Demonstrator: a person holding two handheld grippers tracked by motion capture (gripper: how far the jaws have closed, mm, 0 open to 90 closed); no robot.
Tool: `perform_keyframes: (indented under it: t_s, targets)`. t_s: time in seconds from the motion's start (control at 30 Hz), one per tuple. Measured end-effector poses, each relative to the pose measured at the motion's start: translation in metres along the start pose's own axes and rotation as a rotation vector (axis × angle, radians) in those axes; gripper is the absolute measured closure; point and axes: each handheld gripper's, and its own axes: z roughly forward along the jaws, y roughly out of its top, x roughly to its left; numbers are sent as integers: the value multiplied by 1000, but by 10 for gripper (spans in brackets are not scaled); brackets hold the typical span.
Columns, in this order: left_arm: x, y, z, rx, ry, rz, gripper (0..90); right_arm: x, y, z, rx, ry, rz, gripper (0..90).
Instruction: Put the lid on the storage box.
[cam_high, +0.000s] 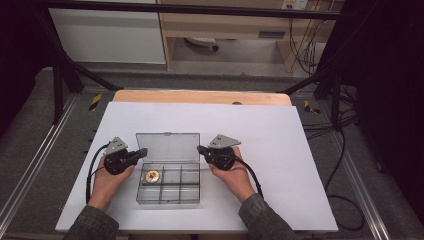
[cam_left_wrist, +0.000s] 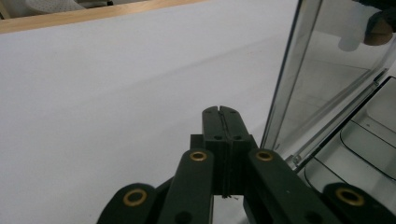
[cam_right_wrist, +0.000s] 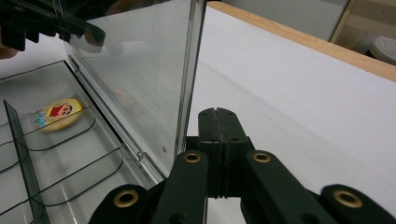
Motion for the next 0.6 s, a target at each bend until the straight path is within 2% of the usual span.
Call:
perform_keyframes:
  t_s: [0.6]
  targets:
    - [0,0,-1,-1,-3,4,900,3,1,-3,-7,10,-6,892]
